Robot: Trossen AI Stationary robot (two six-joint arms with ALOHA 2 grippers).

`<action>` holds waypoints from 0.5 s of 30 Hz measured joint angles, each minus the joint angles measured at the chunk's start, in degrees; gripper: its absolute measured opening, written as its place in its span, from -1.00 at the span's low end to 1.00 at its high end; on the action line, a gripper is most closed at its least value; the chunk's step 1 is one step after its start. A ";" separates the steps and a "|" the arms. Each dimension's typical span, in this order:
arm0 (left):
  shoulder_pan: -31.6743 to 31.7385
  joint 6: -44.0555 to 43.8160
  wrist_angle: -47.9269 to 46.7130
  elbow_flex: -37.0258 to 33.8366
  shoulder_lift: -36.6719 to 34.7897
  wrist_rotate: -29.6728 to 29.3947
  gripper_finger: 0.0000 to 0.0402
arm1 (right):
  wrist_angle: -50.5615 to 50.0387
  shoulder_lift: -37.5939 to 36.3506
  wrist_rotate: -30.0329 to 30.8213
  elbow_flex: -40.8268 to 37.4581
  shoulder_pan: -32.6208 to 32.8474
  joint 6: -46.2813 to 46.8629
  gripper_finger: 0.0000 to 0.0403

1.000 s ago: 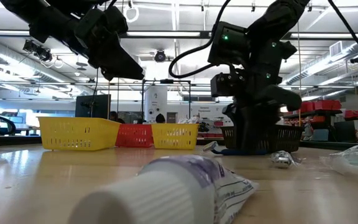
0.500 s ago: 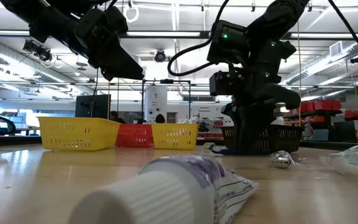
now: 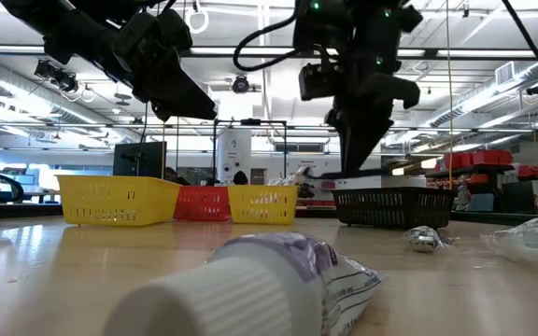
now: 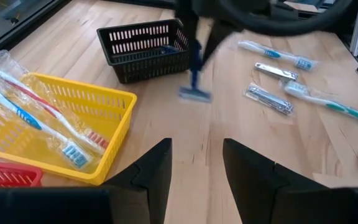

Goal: Pick & Place Travel size toiletries
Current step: Put the blue razor into the black bin

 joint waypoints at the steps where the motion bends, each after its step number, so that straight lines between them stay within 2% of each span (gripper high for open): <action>1: 0.00 0.00 0.00 0.01 0.00 -0.01 -0.24 | -2.17 0.00 2.76 1.00 0.00 0.59 -0.73; 5: -0.01 0.02 -0.02 0.02 0.00 0.01 -0.24 | -8.61 -0.40 11.88 2.34 -0.08 3.89 -0.73; 10: 0.00 0.06 -0.16 0.02 0.00 0.01 -0.24 | -12.03 -2.33 13.83 2.34 -0.15 6.87 -0.73; 15: -0.02 0.04 -0.22 0.02 0.00 0.01 -0.24 | -18.79 -5.44 21.32 1.81 -1.45 15.18 -0.73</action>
